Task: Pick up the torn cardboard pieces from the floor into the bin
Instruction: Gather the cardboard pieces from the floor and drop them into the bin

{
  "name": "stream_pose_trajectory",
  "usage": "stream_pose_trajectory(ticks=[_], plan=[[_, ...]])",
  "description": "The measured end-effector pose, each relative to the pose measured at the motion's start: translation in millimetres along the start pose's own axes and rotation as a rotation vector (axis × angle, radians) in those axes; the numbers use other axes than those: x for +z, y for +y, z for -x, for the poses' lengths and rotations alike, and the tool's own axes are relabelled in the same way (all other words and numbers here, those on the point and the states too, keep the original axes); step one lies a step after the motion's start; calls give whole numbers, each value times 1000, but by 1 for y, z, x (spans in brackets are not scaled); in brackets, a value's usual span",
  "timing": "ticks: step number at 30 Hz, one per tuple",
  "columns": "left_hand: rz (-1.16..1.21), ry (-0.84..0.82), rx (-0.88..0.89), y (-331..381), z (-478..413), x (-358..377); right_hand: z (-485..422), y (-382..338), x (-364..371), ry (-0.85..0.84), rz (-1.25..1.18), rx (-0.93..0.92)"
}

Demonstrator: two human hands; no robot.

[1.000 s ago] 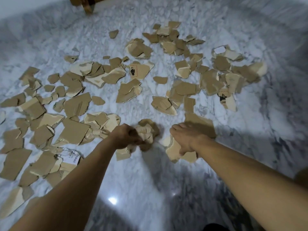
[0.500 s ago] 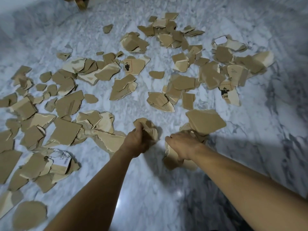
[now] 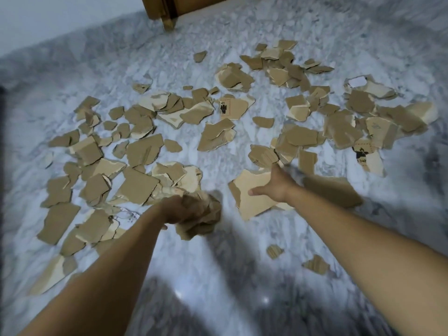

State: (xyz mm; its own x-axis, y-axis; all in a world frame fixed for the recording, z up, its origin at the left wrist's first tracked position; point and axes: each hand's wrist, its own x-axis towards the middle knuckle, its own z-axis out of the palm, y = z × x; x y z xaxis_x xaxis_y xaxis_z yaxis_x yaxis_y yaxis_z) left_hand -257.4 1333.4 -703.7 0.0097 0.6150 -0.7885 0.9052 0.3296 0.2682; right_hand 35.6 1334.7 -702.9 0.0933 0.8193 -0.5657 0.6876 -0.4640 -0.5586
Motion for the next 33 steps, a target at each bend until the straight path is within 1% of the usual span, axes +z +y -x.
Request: stream_pose_trajectory(ticks=[2,4,6,8,11,14,16,18,19,21,22,24,26,29,31,33], plan=[[176,33,-31,-1,-10,15,-15,-11,23,-21,14,15],[181,187,-48,4,-24,33,-25,-14,50,-40,134,74],[247,381,-134,11,-36,47,-31,-15,75,21,258,123],[378,463,-175,16,-42,55,-35,-15,92,94,249,163],[495,479,-129,14,-42,57,-43,-13,96,56,155,207],[623,485,-65,6,-42,52,-41,-5,91,11,14,137],[675,477,13,-2,-40,46,-34,2,83,34,-81,91],[698,460,91,-10,-37,36,-25,10,67,100,-210,69],[713,436,125,-12,-34,28,-20,13,55,133,-268,52],[717,271,237,-8,-24,10,-3,20,24,171,-253,17],[697,165,305,-5,-20,2,5,24,9,158,-180,-4],[533,-4,428,11,-9,-11,25,39,-15,59,37,17],[251,-131,458,35,2,-13,48,60,-27,-88,221,120],[-226,-309,512,78,13,13,83,101,-20,-176,351,242],[-422,-364,536,99,18,43,101,125,-1,-181,390,283],[-559,-329,574,114,20,80,112,145,24,-134,429,273]])
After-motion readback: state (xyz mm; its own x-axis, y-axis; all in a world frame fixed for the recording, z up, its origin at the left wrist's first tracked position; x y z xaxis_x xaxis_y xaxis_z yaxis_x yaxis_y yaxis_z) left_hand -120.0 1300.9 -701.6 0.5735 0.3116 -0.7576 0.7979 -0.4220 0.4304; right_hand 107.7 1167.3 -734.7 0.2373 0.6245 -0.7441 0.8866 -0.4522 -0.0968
